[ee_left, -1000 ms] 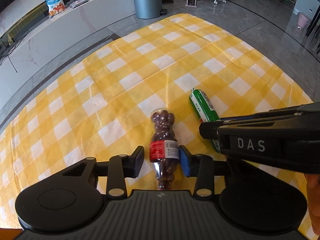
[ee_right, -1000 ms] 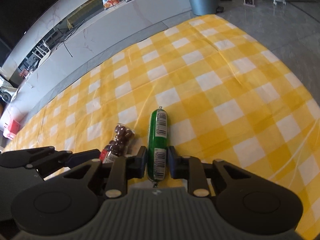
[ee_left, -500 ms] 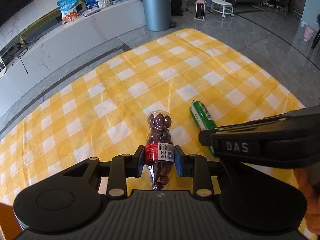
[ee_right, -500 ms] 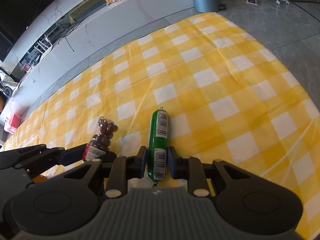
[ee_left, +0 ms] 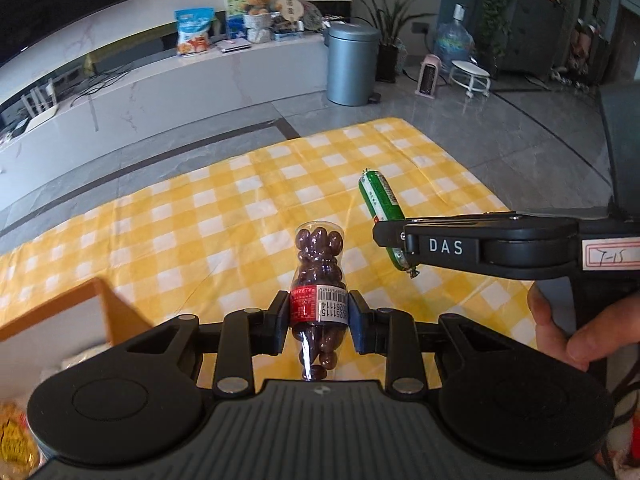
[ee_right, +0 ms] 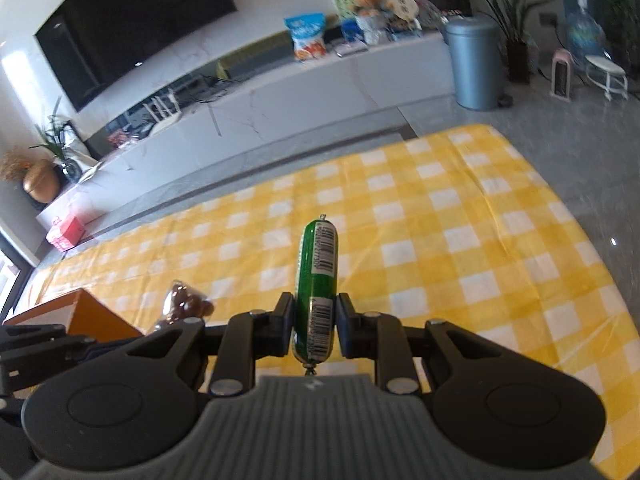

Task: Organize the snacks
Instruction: 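Lift both held items, carry them over the orange box and lower inside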

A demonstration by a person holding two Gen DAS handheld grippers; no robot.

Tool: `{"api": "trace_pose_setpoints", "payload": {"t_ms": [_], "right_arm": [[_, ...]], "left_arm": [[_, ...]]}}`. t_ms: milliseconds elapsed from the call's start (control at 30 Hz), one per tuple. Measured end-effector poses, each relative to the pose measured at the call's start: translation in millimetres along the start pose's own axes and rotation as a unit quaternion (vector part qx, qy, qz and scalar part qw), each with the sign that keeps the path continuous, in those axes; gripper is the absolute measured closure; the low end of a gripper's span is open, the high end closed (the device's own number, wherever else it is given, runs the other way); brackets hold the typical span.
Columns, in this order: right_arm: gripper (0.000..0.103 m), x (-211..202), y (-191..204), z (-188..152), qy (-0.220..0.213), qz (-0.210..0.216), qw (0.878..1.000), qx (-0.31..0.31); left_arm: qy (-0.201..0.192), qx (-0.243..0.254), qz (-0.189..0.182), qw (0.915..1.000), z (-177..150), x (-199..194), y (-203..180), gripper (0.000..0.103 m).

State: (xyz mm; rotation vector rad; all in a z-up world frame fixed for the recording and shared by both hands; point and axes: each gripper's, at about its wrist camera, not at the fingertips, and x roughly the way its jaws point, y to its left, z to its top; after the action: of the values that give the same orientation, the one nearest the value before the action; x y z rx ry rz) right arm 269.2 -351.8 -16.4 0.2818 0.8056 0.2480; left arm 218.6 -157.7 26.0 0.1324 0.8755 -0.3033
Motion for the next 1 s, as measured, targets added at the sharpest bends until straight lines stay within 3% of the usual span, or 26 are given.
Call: {"api": "trace_pose_setpoints", "payload": {"t_ms": [367, 600, 833, 1000], "right_arm": [[0.083, -59.9, 62.0, -16.8, -0.057, 0.073, 0.994, -0.066], [0.083, -108.9, 115.0, -47.1, -0.083, 0.138, 0.981, -0.106], [0.083, -124.2, 167.1, -78.2, -0.066, 0.179, 0.973, -0.128], [0.083, -100.8, 210.6, -89.2, -0.014, 0.206, 0.97, -0.125]], "left_arm": [[-0.069, -0.096, 0.02, 0.9929, -46.6, -107.9, 55.1, 0.069], [-0.108, -0.145, 0.057, 0.9819, -75.7, -155.0, 103.8, 0.069], [-0.11, -0.2, 0.055, 0.9721, -103.9, -164.4, 156.7, 0.069], [-0.082, -0.216, 0.05, 0.9715, -116.3, -154.6, 194.1, 0.069]]}}
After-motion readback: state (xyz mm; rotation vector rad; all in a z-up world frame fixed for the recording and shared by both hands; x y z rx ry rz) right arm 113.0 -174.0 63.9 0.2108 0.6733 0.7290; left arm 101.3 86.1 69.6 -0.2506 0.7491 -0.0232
